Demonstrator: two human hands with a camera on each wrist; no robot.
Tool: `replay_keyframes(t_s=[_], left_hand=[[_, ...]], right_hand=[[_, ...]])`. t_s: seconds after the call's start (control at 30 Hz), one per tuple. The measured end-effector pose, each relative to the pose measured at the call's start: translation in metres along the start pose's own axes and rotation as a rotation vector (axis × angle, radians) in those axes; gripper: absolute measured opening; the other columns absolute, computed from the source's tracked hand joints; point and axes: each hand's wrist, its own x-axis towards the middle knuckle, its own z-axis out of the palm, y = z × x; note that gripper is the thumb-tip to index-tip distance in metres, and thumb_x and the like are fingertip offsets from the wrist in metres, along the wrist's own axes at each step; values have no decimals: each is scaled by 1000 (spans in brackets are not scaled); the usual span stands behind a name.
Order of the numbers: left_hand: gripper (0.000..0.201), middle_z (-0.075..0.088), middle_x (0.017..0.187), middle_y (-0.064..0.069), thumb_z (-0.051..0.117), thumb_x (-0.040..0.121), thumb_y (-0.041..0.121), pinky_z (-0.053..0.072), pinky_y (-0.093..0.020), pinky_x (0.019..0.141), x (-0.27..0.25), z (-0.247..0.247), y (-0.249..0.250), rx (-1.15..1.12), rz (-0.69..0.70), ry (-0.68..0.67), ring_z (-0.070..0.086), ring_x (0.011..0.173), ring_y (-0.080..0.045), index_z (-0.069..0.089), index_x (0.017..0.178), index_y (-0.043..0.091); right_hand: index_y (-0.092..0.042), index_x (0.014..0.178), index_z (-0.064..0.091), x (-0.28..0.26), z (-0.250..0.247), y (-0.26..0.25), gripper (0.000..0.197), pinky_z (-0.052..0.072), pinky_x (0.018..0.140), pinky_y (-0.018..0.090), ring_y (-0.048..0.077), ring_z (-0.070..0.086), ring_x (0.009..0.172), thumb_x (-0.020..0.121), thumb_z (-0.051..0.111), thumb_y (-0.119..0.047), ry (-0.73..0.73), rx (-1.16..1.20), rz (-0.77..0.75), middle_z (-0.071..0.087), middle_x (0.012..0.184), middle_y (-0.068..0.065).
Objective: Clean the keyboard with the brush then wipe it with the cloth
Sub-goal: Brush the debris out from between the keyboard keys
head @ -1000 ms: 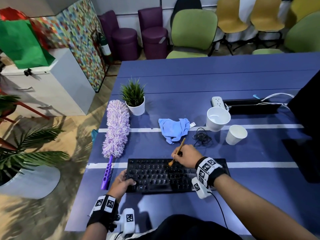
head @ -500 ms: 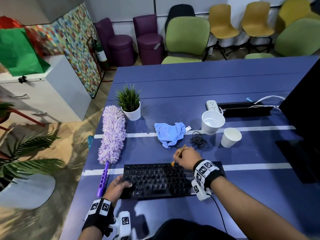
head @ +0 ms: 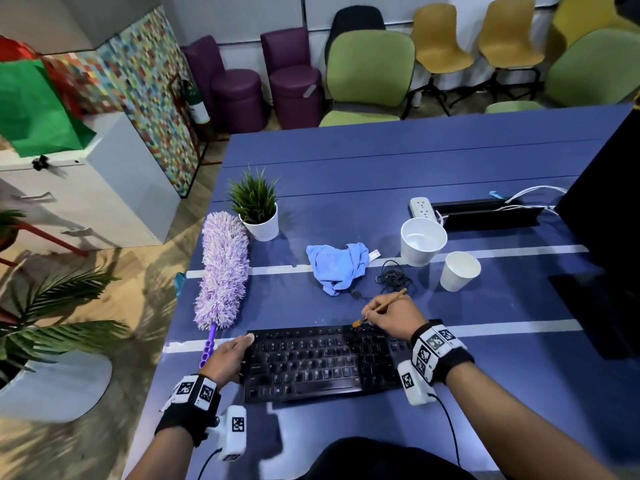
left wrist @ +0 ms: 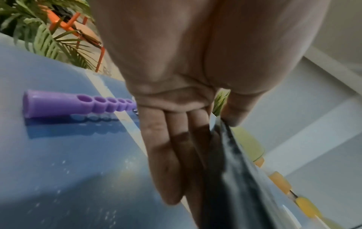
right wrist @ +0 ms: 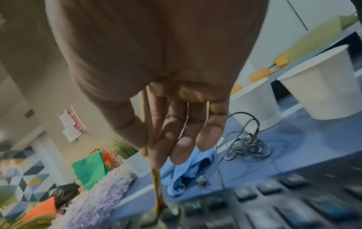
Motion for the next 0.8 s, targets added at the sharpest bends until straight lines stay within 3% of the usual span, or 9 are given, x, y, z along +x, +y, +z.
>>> replay_keyframes(t_s=[0.07, 0.13, 0.2, 0.27, 0.33, 0.37, 0.5, 0.67, 0.8], left_hand=[[45, 65, 72, -9, 46, 96, 45, 50, -29, 59, 7, -6, 0, 57, 19, -13, 57, 62, -23, 68, 89, 6], [43, 71, 80, -5, 48, 94, 46, 53, -32, 72, 12, -8, 0, 55, 34, -13, 65, 73, -22, 67, 87, 9], [33, 71, 95, -8, 46, 98, 36, 50, -35, 85, 11, -3, 3, -2, 23, -11, 66, 88, -21, 65, 92, 10], [28, 67, 98, -13, 37, 102, 19, 48, -37, 89, 10, 3, -1, -106, -5, 11, 63, 90, -25, 62, 98, 8], [30, 68, 110, -14, 35, 100, 13, 43, -46, 102, 7, 15, -4, -199, -28, 21, 61, 107, -31, 64, 105, 8], [31, 67, 112, -15, 35, 97, 12, 44, -47, 101, 12, 18, -10, -223, -35, 45, 61, 108, -33, 65, 102, 8], [34, 62, 100, -24, 34, 87, 27, 55, -34, 67, 2, 40, -2, -466, -118, 47, 64, 77, -30, 62, 93, 8], [61, 68, 113, -20, 59, 81, 58, 53, -48, 88, 7, 48, 2, -541, -161, 19, 67, 100, -33, 65, 116, 8], [53, 62, 123, -20, 64, 88, 34, 48, -51, 97, 12, 51, 0, -569, -59, 222, 61, 112, -34, 50, 129, 4]], right_hand=[[-16, 71, 70, -8, 4, 9, 15, 53, 63, 27, 11, 63, 66, 81, 66, -26, 53, 118, 33, 72, 70, 0], [-19, 64, 68, -18, 6, 14, 22, 48, 57, 23, 9, 59, 58, 85, 65, -23, 116, 250, 77, 69, 63, 2], [-18, 62, 66, -30, 4, 19, 34, 45, 57, 20, 11, 58, 56, 93, 59, -31, 193, 329, 124, 66, 58, 2], [-13, 62, 68, -40, 4, 30, 49, 46, 62, 28, 15, 60, 55, 97, 49, -42, 206, 320, 212, 63, 52, 1], [-14, 60, 69, -47, 4, 44, 57, 48, 68, 32, 18, 61, 56, 99, 42, -46, 170, 282, 301, 62, 48, 1], [-16, 59, 68, -50, 5, 52, 57, 49, 70, 33, 19, 62, 57, 99, 41, -44, 163, 278, 327, 63, 48, 1], [-19, 66, 66, -58, 7, 74, 39, 52, 65, 36, 20, 64, 57, 96, 51, -38, 214, 346, 357, 67, 54, 3], [-18, 73, 67, -68, 9, 77, 24, 53, 56, 32, 16, 67, 63, 91, 63, -34, 232, 441, 309, 72, 64, 4], [-19, 74, 71, -71, 12, 68, 17, 50, 57, 24, 13, 65, 68, 89, 68, -26, 228, 528, 236, 72, 69, 0]])
